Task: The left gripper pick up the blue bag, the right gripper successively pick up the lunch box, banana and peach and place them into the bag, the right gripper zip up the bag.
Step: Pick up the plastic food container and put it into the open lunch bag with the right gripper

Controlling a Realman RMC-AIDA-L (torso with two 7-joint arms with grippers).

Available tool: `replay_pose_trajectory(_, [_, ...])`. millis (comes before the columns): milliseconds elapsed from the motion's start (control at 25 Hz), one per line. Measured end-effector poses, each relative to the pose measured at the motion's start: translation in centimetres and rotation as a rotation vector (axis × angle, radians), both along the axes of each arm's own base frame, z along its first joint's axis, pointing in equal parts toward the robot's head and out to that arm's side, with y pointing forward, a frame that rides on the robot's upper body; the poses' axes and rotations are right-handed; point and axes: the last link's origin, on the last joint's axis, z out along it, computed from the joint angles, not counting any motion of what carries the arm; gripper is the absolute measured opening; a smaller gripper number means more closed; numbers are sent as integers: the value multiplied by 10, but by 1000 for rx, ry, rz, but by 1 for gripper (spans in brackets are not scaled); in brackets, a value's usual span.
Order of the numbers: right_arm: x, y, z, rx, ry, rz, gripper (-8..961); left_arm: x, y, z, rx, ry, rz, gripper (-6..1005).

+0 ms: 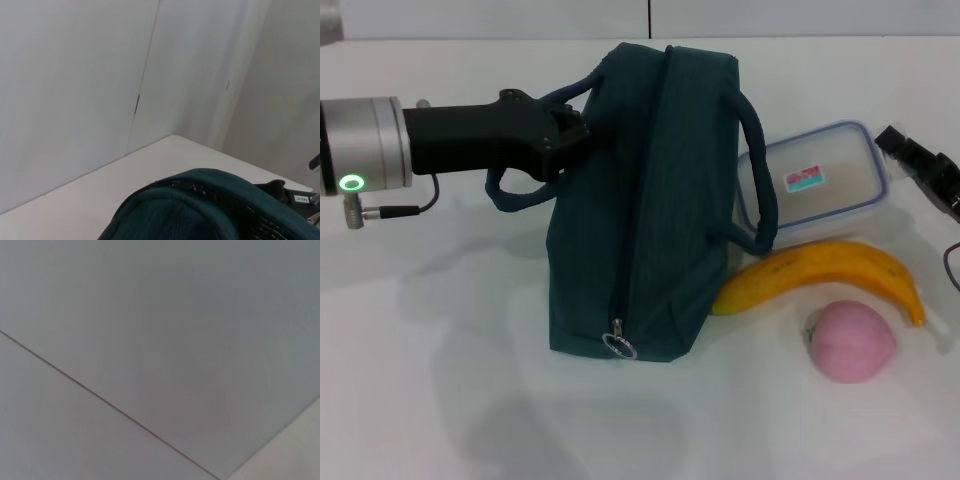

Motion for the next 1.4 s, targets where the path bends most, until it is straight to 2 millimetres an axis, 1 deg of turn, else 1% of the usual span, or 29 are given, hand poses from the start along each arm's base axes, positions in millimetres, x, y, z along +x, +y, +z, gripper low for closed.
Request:
replay_pose_trajectory(120, [1, -1, 2, 19, -17, 13, 145, 2, 1, 2, -8, -4, 6, 41])
replay_pose_trajectory(360, [1, -1, 4, 55, -102, 57, 95, 6, -2, 2, -39, -12, -22, 41])
replay_pose_trajectory(640, [-3, -4, 11, 119, -184, 147, 95, 16, -9, 19, -80, -90, -40, 41])
replay_pose_trajectory(800, [-5, -4, 14, 153, -228, 192, 96, 19, -12, 22, -101, -111, -45, 41])
replay_pose_trajectory(960, [-10, -6, 21, 189, -236, 247, 96, 21, -11, 21, -111, -117, -35, 41])
replay_pose_trajectory(1120, [-18, -6, 35, 232, -219, 322, 96, 24, -6, 16, -118, -106, -19, 41])
replay_pose_trajectory(1400, [-38, 2, 56, 289, -183, 443, 97, 26, 5, 1, -107, -76, 31, 41])
